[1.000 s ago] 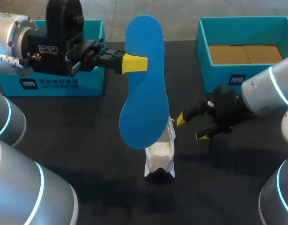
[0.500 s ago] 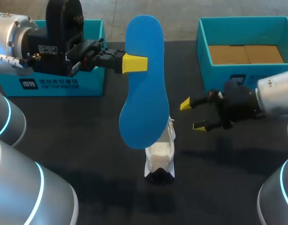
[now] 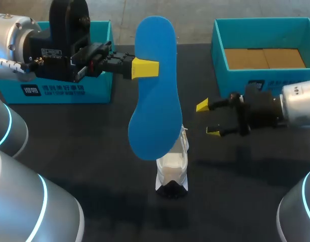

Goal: Take the shoe out of the shoebox, open the shoe tongue, remove and reinsert the insole, then place the shoe into the shoebox

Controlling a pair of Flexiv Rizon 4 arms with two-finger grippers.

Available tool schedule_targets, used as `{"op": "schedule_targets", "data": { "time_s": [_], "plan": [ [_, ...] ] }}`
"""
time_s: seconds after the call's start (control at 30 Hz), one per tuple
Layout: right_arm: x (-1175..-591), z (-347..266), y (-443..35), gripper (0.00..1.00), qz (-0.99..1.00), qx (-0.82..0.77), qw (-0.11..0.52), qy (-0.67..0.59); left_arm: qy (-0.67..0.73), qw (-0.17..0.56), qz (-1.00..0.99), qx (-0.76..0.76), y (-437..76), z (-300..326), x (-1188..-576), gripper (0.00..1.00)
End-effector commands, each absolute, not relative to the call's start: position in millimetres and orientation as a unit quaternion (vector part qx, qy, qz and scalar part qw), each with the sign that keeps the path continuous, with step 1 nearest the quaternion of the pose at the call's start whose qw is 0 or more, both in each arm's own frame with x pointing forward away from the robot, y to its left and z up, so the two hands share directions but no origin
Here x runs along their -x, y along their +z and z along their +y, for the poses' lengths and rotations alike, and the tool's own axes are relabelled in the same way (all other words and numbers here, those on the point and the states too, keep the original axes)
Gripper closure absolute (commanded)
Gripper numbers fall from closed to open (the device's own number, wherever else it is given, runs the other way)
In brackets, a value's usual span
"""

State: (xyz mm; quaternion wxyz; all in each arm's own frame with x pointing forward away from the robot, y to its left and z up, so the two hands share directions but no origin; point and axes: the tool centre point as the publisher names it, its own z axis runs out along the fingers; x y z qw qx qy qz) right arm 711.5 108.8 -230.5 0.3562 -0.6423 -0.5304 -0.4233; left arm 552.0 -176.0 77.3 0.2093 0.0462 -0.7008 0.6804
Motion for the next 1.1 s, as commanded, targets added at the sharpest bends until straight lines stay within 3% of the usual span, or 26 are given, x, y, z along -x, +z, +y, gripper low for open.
{"op": "schedule_targets", "data": {
  "time_s": [0.03, 1.1],
  "plan": [
    [-713.3, 110.3, -227.0, 0.00, -0.527, 0.638, 0.361, -0.429, 0.679, 0.210, -0.702, -0.045, 78.1, -177.8, -553.8, 1.00],
    [-718.2, 111.4, -206.3, 0.00, -0.508, 0.611, 0.410, -0.448, 0.679, 0.210, -0.702, -0.045, 78.1, -177.8, -553.8, 1.00]
  ]
}}
